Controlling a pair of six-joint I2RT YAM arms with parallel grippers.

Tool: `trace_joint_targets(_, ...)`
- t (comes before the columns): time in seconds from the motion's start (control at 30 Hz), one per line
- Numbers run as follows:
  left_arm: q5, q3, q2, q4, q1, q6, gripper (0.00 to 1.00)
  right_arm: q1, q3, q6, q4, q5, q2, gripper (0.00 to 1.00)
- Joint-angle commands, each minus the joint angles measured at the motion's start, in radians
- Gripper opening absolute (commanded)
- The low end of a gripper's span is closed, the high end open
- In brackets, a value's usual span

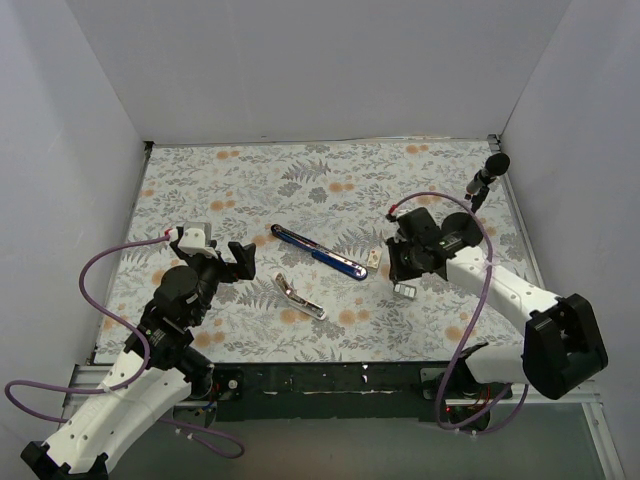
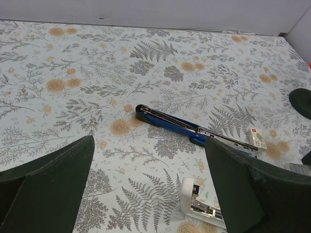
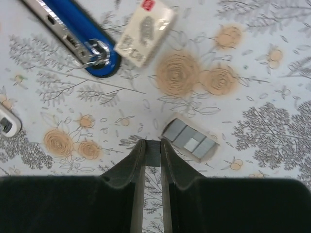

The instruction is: Load the staples into the stapler

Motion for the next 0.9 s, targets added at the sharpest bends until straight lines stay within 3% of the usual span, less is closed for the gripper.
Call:
trace_joint_targets(0.0,-0.004,-0.006,0.001,-0.007,0.005,0.014,0.98,0.167,0.055,-0.113,0.059,-0.076,0.018,0.15)
trace_joint_targets(0.17,-0.01,-0.008,0.001,-0.009,0.007,0.014,0.98,0.34,0.066,-0.17,0.084,-0.079,0.125,0.17)
trace_joint_targets(0.37,-0.007,-0.009,0.007,-0.009,0.007,0.014,0.98,0.456,0.092,-0.219,0.087,-0.018,0.239,0.21)
trace_joint_targets(0.7,-0.007,-0.009,0.004,-0.007,0.007,0.016,0.98,0.494,0.087,-0.261,0.11,-0.002,0.294,0.22)
trace_joint_targets(0.87,-0.006,-0.008,0.005,-0.009,0.007,0.016,0.98,0.5,0.086,-0.267,0.092,0.009,0.305,0.32)
